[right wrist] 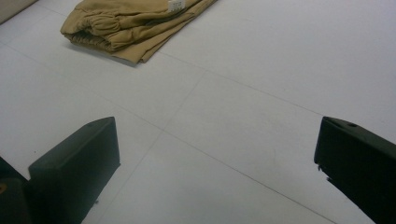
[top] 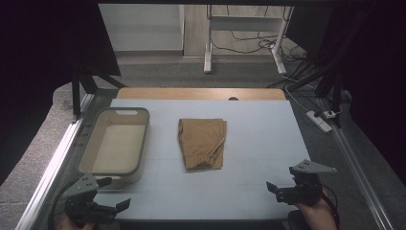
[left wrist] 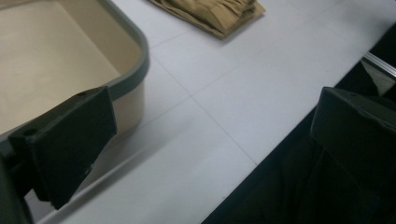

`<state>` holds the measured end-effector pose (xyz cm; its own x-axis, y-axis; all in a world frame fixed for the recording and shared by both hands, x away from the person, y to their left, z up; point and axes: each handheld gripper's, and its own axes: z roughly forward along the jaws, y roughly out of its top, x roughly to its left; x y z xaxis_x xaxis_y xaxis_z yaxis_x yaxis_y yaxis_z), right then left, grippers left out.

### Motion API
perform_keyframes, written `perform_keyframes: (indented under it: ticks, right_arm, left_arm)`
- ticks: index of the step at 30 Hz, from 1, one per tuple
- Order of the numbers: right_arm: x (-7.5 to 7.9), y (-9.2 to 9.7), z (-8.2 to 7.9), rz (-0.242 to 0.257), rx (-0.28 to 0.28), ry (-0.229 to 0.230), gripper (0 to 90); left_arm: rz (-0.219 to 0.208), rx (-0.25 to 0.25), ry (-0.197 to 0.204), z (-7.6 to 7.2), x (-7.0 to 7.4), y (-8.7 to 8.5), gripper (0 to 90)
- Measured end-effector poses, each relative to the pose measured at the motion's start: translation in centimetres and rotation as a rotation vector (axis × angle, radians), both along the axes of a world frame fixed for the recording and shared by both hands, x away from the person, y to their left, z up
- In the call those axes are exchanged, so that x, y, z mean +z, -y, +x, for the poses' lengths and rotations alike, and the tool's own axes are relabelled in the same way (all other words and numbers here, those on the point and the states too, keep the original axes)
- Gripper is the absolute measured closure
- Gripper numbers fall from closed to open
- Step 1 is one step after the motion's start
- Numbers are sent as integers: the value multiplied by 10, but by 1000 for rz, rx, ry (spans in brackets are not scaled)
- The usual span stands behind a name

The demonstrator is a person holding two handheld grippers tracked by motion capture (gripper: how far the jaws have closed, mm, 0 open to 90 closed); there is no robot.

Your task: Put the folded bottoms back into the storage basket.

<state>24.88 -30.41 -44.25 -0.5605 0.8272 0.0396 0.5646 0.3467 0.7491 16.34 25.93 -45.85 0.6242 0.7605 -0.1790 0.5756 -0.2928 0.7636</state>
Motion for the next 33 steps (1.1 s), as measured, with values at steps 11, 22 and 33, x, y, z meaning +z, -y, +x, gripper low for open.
perform_keyframes:
  ticks: [11, 22, 33]
  right_arm:
    - [0, 0, 0, 0, 3, 2, 6]
    - [0, -1, 0, -9, 0, 1, 6]
    - [0, -1, -1, -14, 3, 9, 6]
  left_arm:
    - [4, -82, 38, 7, 0, 14, 0]
    - [-16, -161, 64, 12, 4, 31, 6]
    - [-72, -196, 36, 24, 4, 45, 5]
